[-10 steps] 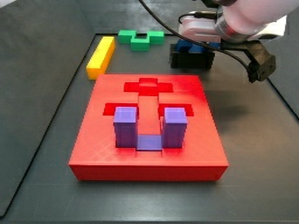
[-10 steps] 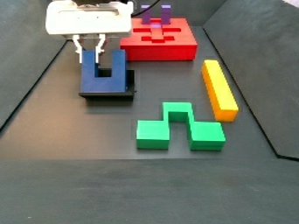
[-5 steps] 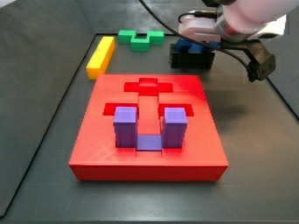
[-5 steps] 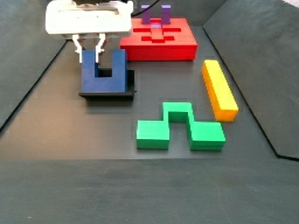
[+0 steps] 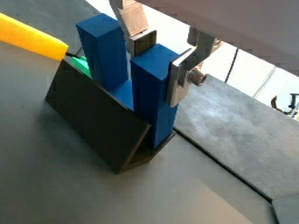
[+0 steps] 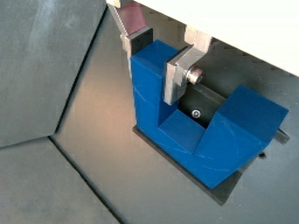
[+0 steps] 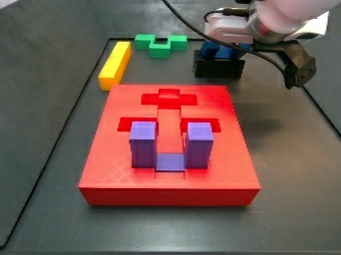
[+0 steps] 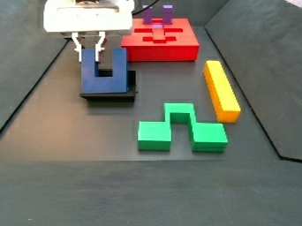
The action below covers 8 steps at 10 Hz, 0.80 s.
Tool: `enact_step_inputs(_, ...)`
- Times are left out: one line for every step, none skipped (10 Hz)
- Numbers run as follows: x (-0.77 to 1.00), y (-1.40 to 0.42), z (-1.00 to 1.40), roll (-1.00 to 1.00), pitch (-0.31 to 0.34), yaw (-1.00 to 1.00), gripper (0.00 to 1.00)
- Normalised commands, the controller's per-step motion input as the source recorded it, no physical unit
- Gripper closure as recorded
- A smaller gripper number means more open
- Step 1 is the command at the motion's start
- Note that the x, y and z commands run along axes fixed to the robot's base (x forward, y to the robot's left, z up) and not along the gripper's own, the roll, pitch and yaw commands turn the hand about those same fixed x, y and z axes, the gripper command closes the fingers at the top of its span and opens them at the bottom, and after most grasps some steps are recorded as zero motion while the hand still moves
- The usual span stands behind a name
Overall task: Pick up the blue object. Move up. Place the blue object on the fixture. Regrasp the blue object. Move to above the board. Insert the blue object.
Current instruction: Regrasp the blue object, then move to above the board.
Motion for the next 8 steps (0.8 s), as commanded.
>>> enact_step_inputs(0.00, 0.00, 0.00, 0.00, 0.000, 0.00, 1.00)
enact_step_inputs(0.00, 0.00, 1.40, 0.00, 0.000, 0.00, 1.00)
enact_step_inputs(0.00, -0.03, 1.40, -0.04, 0.005, -0.04, 1.00)
enact_step_inputs(-0.03, -0.04, 1.40, -0.09, 0.015, -0.05, 1.00)
enact_step_inputs(-0.02, -0.02, 1.40, -0.07, 0.025, -0.03, 1.00)
enact_step_inputs(0.00, -0.03, 1.40, -0.03, 0.061, -0.02, 1.00)
enact_step_inputs(0.00, -0.04, 1.40, -0.01, 0.066, -0.02, 1.00)
enact_step_inputs(0.02, -0.02, 0.91, -0.01, 0.090, 0.00, 1.00)
